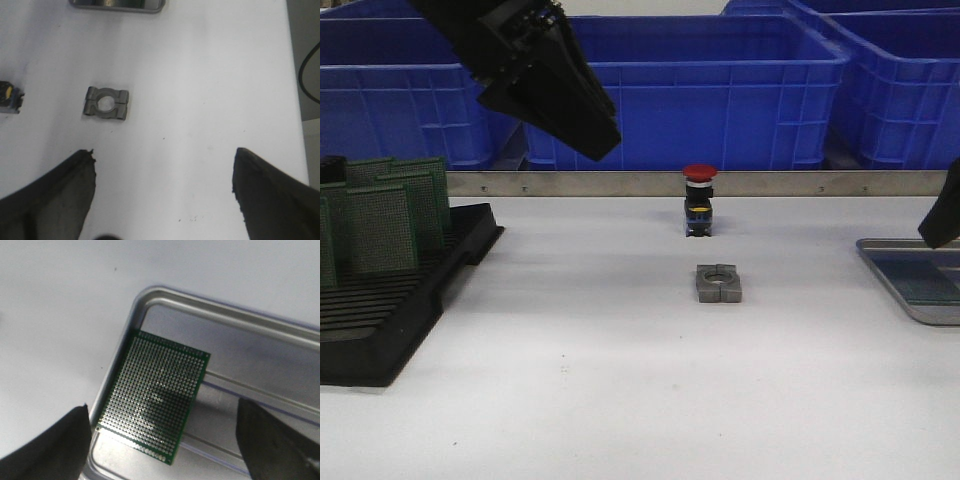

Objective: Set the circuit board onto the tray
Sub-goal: 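Carry the board to the steel tray with the right gripper and release, then grasp a second green board from the rack with the left gripper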

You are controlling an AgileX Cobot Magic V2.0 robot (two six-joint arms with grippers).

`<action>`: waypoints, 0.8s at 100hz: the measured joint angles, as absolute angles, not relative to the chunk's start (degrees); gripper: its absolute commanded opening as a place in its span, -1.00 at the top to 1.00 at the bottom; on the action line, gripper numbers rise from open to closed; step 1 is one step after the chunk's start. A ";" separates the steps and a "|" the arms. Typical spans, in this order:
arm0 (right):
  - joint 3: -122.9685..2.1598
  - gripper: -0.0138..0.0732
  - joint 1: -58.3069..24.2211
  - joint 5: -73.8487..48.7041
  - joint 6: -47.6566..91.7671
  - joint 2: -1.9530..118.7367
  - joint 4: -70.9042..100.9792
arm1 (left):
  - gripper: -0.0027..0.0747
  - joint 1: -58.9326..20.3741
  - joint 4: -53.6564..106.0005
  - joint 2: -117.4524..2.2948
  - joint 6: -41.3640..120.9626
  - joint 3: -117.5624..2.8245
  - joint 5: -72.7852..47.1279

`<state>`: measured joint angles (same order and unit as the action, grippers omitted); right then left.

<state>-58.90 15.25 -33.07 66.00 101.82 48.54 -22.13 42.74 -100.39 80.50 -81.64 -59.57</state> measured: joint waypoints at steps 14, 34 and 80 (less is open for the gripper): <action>-58.90 -0.72 15.25 -33.07 66.00 98.86 48.19 | -0.45 -18.45 38.38 -98.86 80.50 -81.64 -59.45; -58.90 -0.72 15.25 -33.38 66.00 96.87 48.19 | -0.45 -13.06 26.27 -98.31 80.50 -81.64 -59.56; -58.90 -0.72 15.25 -34.51 65.89 96.74 48.08 | -0.45 -6.31 15.91 -101.03 80.50 -81.64 -59.51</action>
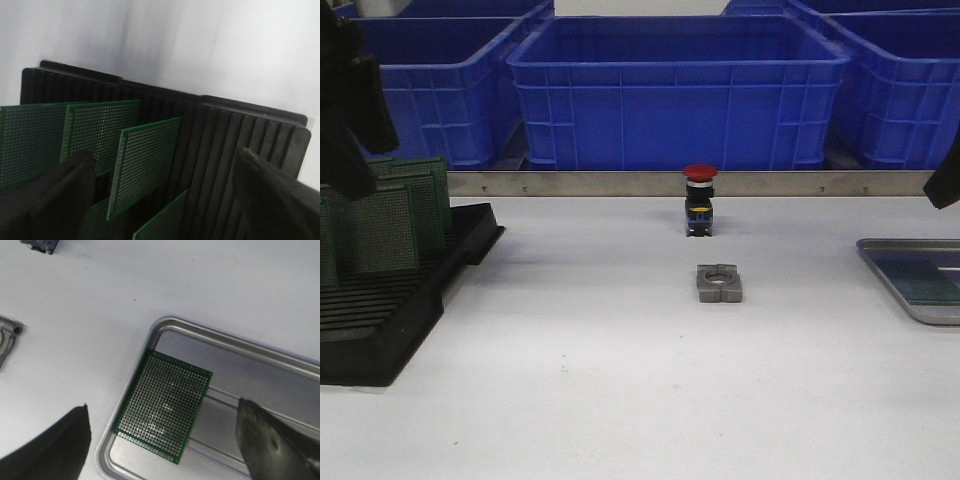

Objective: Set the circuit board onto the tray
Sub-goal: 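Grasp a second green board from the rack with the left gripper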

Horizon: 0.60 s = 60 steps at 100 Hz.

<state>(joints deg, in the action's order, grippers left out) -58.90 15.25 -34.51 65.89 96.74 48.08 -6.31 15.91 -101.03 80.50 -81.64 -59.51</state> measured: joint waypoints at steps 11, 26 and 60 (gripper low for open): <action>-58.90 -0.72 15.25 -34.66 65.89 96.74 48.08 | -0.45 -6.07 15.08 -102.53 80.50 -81.64 -58.88; -58.90 -0.72 15.25 -34.74 65.98 96.74 47.98 | -0.45 -6.07 14.96 -104.16 80.50 -81.64 -58.01; -58.90 -0.72 15.25 -35.17 65.98 96.74 47.98 | -0.17 -6.07 14.83 -107.43 80.50 -81.64 -56.69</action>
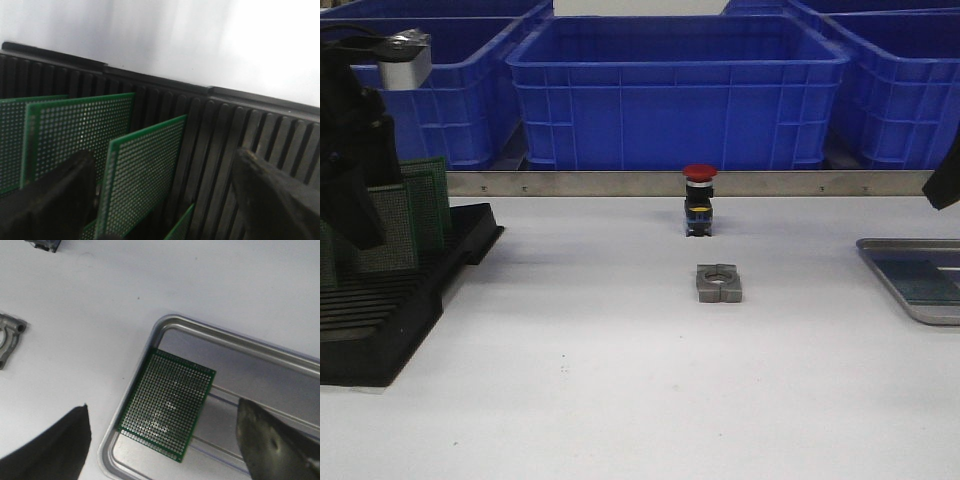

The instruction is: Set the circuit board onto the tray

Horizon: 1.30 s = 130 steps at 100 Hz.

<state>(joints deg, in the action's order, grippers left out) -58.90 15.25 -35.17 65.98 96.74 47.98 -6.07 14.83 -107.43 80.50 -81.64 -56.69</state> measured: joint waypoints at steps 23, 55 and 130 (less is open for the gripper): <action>-58.90 -0.72 15.25 -35.17 65.98 96.74 47.98 | 0.81 -6.07 14.83 -107.52 80.50 -81.64 -58.64; -58.90 -0.72 15.25 -35.80 65.98 96.64 47.98 | 0.98 -6.07 14.63 -107.52 81.30 -81.77 -59.94; -58.90 -0.72 -1.67 -44.29 79.00 85.18 47.78 | 0.98 -17.47 37.66 -106.91 80.22 -93.14 -69.71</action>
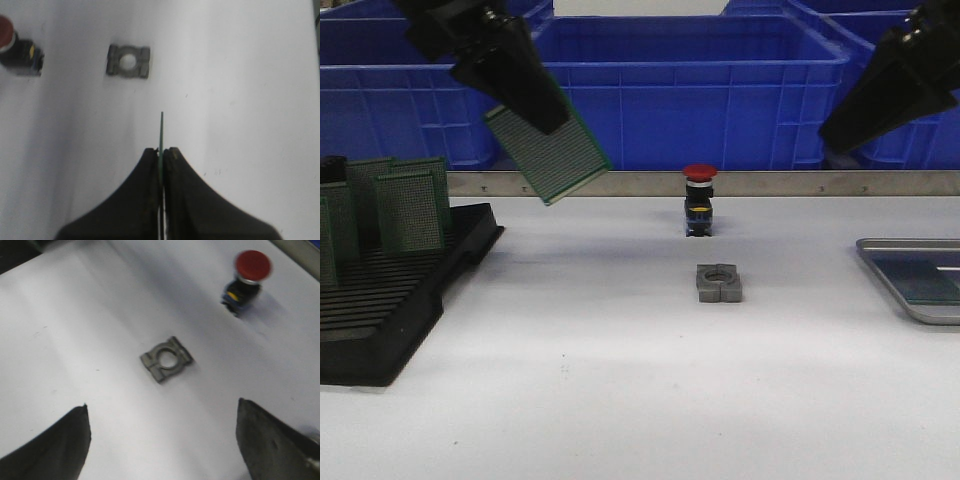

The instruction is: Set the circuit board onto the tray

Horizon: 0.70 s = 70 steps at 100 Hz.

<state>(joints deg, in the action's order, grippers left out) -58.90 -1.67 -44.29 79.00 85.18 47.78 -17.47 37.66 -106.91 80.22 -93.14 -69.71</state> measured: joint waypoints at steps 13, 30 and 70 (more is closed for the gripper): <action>-58.90 -0.72 -7.10 -45.26 82.88 85.18 49.07 | 0.98 -19.63 42.28 -106.91 80.22 -93.14 -69.71; -58.90 -0.72 -12.09 -45.15 85.76 85.18 51.34 | 0.98 -21.96 47.06 -106.91 80.22 -93.14 -69.71; -58.90 -0.38 -15.07 -42.48 87.27 89.66 60.36 | 0.98 -24.36 49.89 -106.91 80.22 -93.14 -69.71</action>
